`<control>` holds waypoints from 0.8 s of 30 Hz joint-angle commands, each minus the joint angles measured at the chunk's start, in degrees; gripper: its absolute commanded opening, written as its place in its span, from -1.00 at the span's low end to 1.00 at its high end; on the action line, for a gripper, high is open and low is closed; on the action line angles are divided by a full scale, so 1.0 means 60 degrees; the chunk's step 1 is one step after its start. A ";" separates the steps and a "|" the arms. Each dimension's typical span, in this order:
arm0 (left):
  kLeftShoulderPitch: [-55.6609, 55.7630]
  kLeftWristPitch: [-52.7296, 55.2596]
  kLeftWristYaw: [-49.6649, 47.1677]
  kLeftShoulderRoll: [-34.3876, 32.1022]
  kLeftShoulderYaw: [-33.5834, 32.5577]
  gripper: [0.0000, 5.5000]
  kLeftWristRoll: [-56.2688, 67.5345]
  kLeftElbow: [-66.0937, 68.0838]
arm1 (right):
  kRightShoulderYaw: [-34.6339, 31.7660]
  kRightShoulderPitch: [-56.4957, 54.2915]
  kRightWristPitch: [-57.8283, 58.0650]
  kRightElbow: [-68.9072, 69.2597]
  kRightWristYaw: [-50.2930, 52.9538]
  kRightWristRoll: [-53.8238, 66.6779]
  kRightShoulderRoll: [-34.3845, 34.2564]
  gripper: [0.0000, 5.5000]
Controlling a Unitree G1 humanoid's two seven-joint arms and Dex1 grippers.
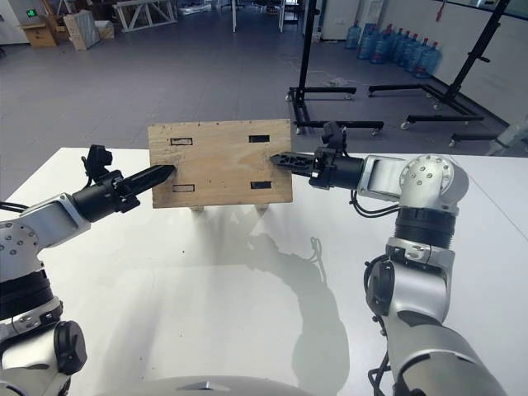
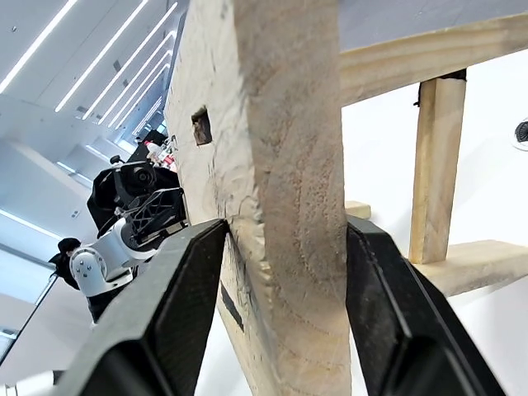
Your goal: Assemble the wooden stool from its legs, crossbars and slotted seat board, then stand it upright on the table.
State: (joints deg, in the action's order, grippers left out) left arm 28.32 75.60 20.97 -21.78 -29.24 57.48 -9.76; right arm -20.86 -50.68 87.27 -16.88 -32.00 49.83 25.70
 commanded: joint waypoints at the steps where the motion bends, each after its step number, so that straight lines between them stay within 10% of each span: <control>1: 0.1110 0.2582 -0.1741 0.1848 0.0202 -0.16 0.0326 0.0399 | 0.0816 -0.0672 0.0870 -0.1514 0.1985 0.1285 -0.1193 -0.25; 16: 0.2793 0.2782 -0.7269 0.5016 -0.2298 -0.24 0.2128 0.0685 | -0.1982 -0.2299 0.0831 -0.4850 0.8444 0.4070 -0.2428 -0.25; 24: 0.2515 0.0708 -1.0745 0.5751 -0.1789 -0.32 0.4446 0.1119 | -0.3359 -0.2071 -0.0177 -0.4069 1.1719 0.5289 -0.3967 -0.28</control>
State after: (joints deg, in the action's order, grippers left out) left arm 43.92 77.34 -38.70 4.26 -49.27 76.93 -8.05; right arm -43.49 -63.68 81.98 -40.70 32.13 77.52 15.86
